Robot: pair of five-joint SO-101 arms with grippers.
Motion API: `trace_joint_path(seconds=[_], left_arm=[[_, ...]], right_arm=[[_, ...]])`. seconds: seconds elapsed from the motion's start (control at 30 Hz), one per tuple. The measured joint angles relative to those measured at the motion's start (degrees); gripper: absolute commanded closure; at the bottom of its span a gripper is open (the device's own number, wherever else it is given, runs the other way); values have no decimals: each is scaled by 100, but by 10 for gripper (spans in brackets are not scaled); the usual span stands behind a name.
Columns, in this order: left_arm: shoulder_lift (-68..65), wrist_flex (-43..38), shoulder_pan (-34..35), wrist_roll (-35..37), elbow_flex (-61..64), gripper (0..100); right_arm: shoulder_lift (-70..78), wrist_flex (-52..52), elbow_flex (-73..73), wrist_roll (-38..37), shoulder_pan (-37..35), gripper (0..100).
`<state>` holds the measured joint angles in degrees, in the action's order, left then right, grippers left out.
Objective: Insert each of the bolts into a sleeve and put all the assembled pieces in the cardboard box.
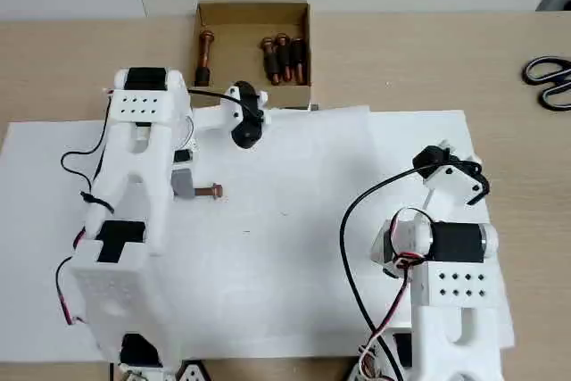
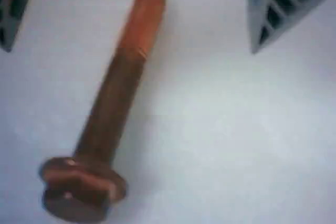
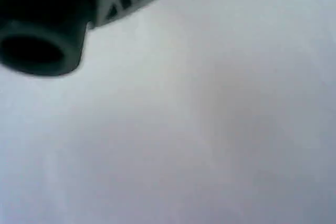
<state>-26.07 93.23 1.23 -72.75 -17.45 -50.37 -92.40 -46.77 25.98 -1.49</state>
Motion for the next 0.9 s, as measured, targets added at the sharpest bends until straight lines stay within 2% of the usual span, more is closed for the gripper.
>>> trace_joint_path(seconds=[0.57,0.8,0.9], left_arm=[[-1301,-149,-176,18,-721,729],[-1327,-141,-273,62,-756,869],[-1327,-132,-369,70,-756,886]], right_arm=[[0,0,0,0,0,995],[0,105,0,0,0,995],[0,158,0,0,-9,995]])
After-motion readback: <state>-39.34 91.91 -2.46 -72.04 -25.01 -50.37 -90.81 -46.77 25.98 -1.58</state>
